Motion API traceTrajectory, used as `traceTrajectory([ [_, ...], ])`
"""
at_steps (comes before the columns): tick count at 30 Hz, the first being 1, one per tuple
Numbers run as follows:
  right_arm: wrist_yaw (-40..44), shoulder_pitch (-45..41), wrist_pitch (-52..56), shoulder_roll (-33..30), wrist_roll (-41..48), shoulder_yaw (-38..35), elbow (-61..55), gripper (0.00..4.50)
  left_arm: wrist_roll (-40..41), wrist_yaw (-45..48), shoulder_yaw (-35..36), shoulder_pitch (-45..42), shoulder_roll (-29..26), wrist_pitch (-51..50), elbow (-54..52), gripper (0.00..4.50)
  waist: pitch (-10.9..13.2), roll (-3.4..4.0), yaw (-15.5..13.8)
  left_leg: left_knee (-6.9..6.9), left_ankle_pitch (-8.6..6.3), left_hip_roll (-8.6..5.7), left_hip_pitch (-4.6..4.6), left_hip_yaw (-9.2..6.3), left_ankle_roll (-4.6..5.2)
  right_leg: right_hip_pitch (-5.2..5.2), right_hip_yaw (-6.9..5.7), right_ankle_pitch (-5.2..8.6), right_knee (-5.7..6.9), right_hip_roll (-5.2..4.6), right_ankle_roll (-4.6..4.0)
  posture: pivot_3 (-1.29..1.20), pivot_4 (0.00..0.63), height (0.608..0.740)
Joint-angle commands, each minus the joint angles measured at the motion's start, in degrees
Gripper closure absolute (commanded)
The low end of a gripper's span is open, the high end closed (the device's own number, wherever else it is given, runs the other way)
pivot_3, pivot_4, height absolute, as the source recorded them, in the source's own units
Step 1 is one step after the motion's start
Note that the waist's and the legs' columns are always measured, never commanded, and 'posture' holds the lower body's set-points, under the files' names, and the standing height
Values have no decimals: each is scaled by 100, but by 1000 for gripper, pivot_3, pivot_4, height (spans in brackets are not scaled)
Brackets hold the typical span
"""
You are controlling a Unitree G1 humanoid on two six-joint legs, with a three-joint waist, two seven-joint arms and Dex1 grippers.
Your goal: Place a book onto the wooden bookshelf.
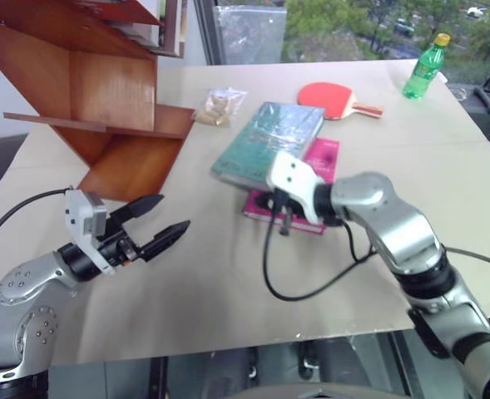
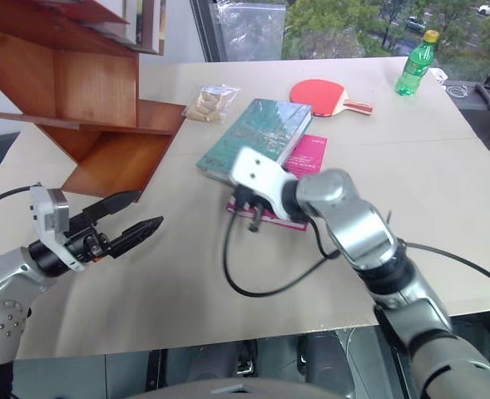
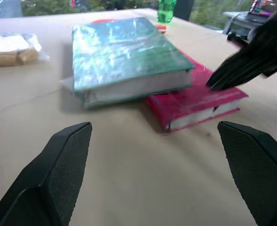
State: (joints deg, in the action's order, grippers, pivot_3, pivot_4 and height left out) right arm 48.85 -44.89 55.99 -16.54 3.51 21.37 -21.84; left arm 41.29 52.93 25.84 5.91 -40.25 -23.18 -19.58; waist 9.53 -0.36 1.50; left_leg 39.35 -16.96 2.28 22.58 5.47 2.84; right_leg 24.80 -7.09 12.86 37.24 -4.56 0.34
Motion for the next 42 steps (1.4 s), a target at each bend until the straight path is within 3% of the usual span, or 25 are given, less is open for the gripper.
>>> traceTrajectory([
  [1,-778,-640,-233,234,-235,-368,754,4476,-24,43,-13,-100,-61,82,-1,0,-2,-3,-3,2,0,-3,-3,1,0,-1,1,0,6,-2,0,0,150,740],
  [4,-1646,-1267,-1127,474,-764,-238,2653,4476,-50,29,-40,-149,-31,82,9,0,-8,-14,-14,7,0,-12,-12,11,1,-2,9,0,19,-10,0,0,150,740],
  [8,-2140,-1891,-2460,790,-1291,123,5282,4476,-44,-70,-50,-110,40,81,-102,0,-9,-16,8,8,1,-14,-9,17,1,2,13,0,23,-13,-2,0,150,740],
  [11,-1736,-2030,-3419,827,-1665,583,6763,4476,-14,-176,-45,-13,85,54,-284,0,-9,-15,71,3,1,-12,-1,18,1,6,11,1,15,-13,-3,0,150,740],
  [13,-1029,-1945,-3746,744,-1648,709,6982,4476,12,-224,-5,71,93,39,-385,0,-17,-26,87,2,1,-11,-11,22,1,-1,17,1,11,-13,-2,0,150,740],
  [16,449,-1396,-4023,3,-1696,1110,6039,4476,34,-304,138,219,90,35,-457,0,-37,-28,40,1,0,-9,-17,10,2,-20,21,1,-1,-21,-2,0,150,740],
  [20,1214,-707,-4165,-820,-1726,1137,4905,4476,99,-452,163,265,122,-30,-510,0,-77,-12,-56,-10,-2,-9,-71,-11,2,-90,1,3,-28,-40,0,0,150,740],
  [28,1388,191,-4088,-1402,-1518,646,3671,4476,154,-741,45,-76,102,-266,-319,0,-165,-34,-90,-12,-4,-9,-101,-29,1,-126,-11,4,-31,-46,0,0,150,740],
  [31,1536,433,-3941,-1428,-891,107,2922,4476,284,-949,-36,-354,92,-614,-217,0,-175,-52,-89,-9,-3,-10,-96,-32,2,-127,-12,3,-32,-47,0,0,150,740],
  [35,1482,812,-3857,-1409,-52,-620,1709,4476,583,-1240,-109,-724,10,-1303,-38,0,-140,-17,-86,-10,-3,-7,-83,-39,2,-116,-15,4,-34,-43,-1,0,150,740],
  [37,1383,948,-3141,-1416,383,-944,1099,4476,825,-1322,-198,-1010,-86,-1827,171,0,-96,-2,-77,-11,-3,-7,-80,-37,2,-113,-14,4,-34,-42,-2,0,150,740],
  [38,1319,995,-2794,-1441,518,-1045,860,3917,955,-1317,-233,-1141,-123,-2054,268,0,-88,-3,-73,-11,-2,-7,-71,-36,3,-103,-14,3,-30,-41,-2,0,150,740],
  [39,1275,1077,-2477,-1494,683,-1127,577,3837,1059,-1327,-259,-1279,-147,-2257,377,0,-73,2,-74,-10,-2,-7,-69,-36,3,-100,-13,3,-30,-41,-2,0,150,740],
  [40,1177,1228,-2312,-1581,748,-1240,249,3260,1141,-1333,-326,-1461,-157,-2468,537,0,-60,4,-88,-10,-2,-7,-68,-34,3,-100,-12,3,-30,-40,-2,0,150,740],
  [42,881,1661,-1855,-1758,972,-1712,-622,2533,1304,-1298,-528,-2015,-156,-3000,1137,0,-55,-2,-155,-10,-3,-14,-62,-47,3,-102,-27,4,-33,-39,-1,0,150,740],
])
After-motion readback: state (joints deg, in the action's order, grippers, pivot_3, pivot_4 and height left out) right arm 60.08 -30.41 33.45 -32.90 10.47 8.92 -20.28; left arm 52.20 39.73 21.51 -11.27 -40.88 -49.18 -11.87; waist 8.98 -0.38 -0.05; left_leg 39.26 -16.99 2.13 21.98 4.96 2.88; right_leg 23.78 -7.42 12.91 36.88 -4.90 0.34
